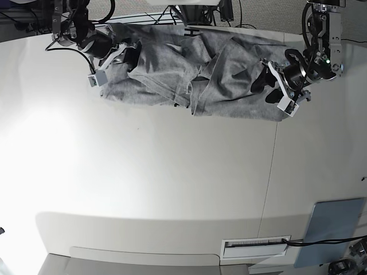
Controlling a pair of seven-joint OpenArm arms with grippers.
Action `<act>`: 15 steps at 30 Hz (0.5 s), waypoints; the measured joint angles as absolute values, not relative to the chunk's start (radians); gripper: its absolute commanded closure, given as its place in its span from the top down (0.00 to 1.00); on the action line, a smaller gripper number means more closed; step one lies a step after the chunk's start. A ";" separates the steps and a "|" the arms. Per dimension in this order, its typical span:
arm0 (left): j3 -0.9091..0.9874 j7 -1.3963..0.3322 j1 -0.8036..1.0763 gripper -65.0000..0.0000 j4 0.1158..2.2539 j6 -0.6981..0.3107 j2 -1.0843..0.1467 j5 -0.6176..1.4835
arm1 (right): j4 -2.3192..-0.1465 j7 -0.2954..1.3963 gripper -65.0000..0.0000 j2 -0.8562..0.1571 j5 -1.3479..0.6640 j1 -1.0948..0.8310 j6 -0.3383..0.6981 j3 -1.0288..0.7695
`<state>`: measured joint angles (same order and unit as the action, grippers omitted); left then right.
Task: Fold the T-shirt properly
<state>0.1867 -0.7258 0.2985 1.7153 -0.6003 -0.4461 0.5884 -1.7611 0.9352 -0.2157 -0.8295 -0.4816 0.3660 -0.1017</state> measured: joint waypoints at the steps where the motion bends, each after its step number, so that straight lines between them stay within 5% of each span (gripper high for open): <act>1: 0.187 -0.726 0.299 0.51 1.715 -0.600 -0.446 0.588 | -1.760 0.940 0.05 -0.216 -0.805 -0.472 0.366 -0.102; 2: 0.187 -0.726 0.299 0.51 1.715 -0.600 -0.446 0.588 | -1.760 0.943 0.00 -0.216 -0.781 -0.458 0.367 -0.101; 15: 0.187 -0.712 0.299 0.51 1.715 -0.600 -0.446 0.588 | -1.753 1.003 0.00 -0.270 -0.638 -0.369 0.375 -0.271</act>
